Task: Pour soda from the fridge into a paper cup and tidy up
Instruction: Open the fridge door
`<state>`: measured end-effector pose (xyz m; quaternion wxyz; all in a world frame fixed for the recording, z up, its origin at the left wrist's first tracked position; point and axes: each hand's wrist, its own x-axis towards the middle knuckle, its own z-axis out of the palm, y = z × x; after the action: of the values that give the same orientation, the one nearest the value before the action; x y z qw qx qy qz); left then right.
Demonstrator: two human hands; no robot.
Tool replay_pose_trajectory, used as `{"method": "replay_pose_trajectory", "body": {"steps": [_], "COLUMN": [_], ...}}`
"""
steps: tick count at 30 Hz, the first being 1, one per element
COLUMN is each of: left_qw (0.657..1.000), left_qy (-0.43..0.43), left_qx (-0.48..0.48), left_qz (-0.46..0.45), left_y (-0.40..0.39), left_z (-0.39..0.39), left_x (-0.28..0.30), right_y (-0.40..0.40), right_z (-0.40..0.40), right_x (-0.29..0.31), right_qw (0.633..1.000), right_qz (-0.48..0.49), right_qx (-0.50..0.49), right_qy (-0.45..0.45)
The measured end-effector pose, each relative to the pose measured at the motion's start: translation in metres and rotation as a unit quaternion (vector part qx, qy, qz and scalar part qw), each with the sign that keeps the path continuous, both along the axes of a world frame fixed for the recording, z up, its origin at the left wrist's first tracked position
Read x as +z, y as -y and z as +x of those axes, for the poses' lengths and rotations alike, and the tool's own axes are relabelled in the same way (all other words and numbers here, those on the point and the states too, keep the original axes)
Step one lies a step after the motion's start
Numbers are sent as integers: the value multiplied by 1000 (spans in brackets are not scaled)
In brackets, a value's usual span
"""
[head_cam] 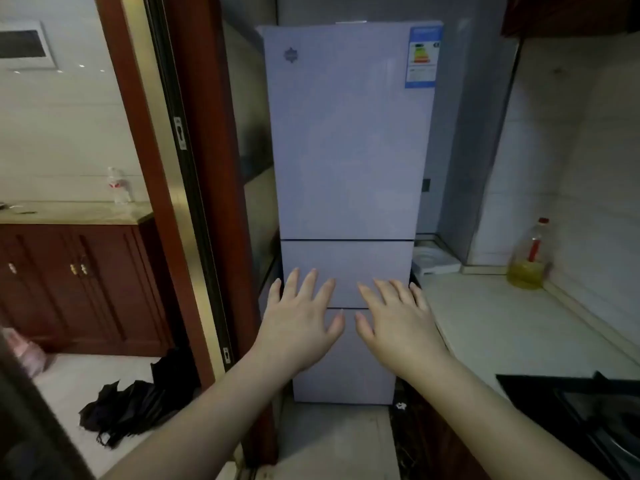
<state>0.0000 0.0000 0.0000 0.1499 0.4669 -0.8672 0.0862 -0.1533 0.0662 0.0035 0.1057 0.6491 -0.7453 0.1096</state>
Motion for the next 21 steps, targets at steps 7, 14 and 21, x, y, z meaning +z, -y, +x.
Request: {"method": "replay_pose_trajectory", "body": {"steps": [7,14,21], "left_qw": [1000,999,999], "left_qy": [7,-2,2], "left_qx": [9,41,45], "left_qz": [-16,10,8], "left_y": [68,143,227], "left_z": [-47,-61,-56], "left_x": [-8,-12,-25], "right_y": [76,148,236], "right_z": [-52,-76,-70], "right_x": [0,-11,-24], "right_qw": [1000,999,998], "right_qz": [-3,9,21], "right_qx": [29,44,56], "right_qy": [12,20,8]}}
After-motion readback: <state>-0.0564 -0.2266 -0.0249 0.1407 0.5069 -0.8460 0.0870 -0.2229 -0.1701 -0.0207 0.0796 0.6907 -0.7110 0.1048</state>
